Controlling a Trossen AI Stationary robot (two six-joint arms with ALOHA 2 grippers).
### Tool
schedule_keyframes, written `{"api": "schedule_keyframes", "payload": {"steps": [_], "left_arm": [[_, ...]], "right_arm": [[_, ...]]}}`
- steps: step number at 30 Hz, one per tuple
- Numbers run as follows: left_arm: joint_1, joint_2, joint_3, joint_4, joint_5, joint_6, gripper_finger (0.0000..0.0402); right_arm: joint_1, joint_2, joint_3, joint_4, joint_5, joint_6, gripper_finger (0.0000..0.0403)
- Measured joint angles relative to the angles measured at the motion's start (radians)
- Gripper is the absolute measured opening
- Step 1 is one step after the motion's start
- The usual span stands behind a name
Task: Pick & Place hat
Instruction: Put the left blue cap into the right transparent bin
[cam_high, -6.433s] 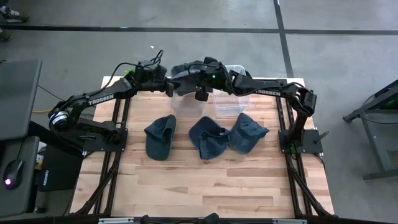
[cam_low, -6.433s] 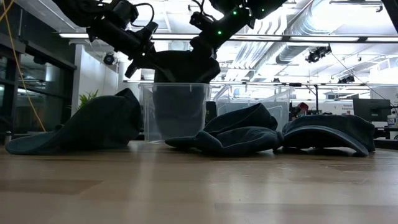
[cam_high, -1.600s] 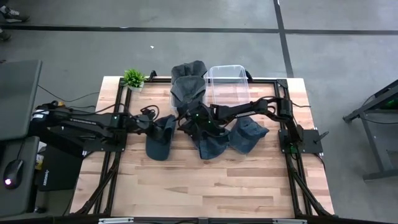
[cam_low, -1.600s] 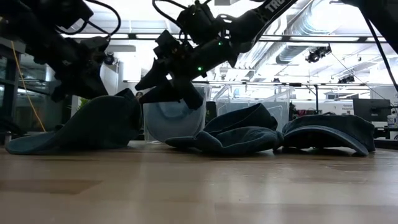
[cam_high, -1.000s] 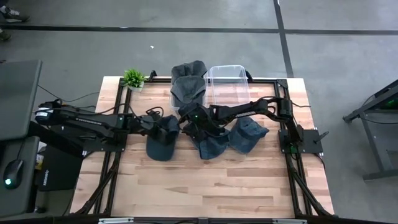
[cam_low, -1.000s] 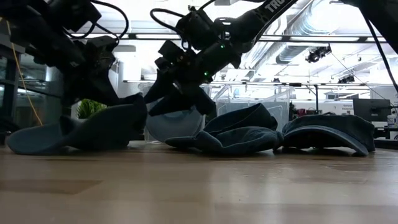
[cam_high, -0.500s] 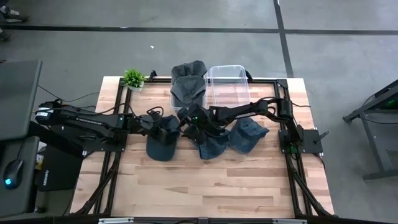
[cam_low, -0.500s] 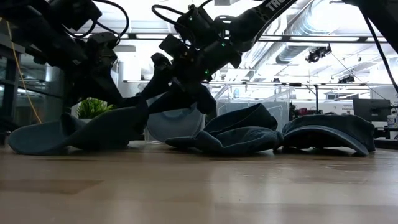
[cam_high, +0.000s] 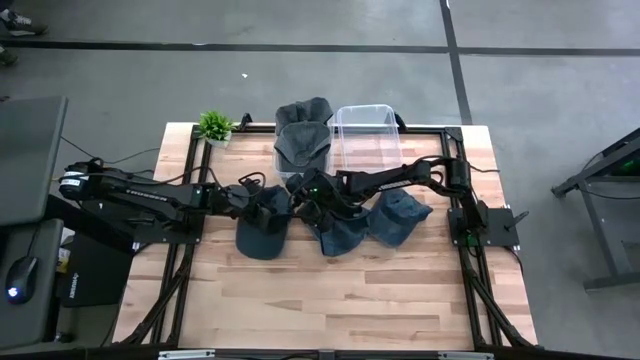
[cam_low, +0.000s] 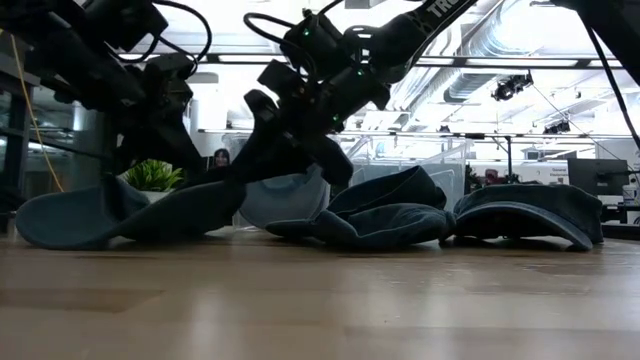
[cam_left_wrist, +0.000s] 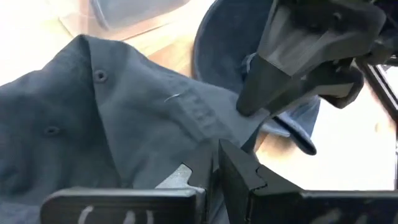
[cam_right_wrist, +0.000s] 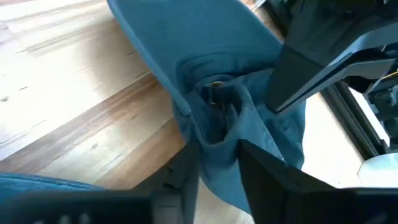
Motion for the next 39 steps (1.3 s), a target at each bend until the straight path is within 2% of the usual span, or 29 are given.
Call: {"api": "schedule_keyframes", "payload": {"steps": [7,9,16,26,31,35,39], "left_arm": [[0.0,0.0,0.0,0.0,-0.007,0.0,0.0023],[0.0,-0.003,0.0,0.0,-0.008,0.0,0.0023],[0.0,-0.003,0.0,0.013,-0.036,0.011,0.0023],[0.0,-0.032,0.026,0.046,-0.065,0.052,0.0023],[0.0,-0.079,0.069,0.049,-0.072,0.107,0.0023],[0.0,-0.118,0.1,0.042,-0.09,0.144,0.0023],[0.0,-0.154,0.116,0.034,-0.104,0.162,0.0023]], "right_arm": [[0.0,0.0,0.0,-0.052,0.013,0.001,0.0021],[0.0,-0.001,0.0,-0.074,0.023,0.001,0.001],[0.007,-0.001,0.0,-0.153,0.045,0.025,0.0007],[0.089,-0.001,0.0,-0.275,0.262,0.017,0.0005],[0.141,-0.005,0.001,-0.289,0.393,-0.04,0.0005],[0.179,-0.005,0.048,-0.343,0.495,-0.073,0.0005],[0.21,-0.005,0.121,-0.412,0.551,-0.085,0.0005]]}}
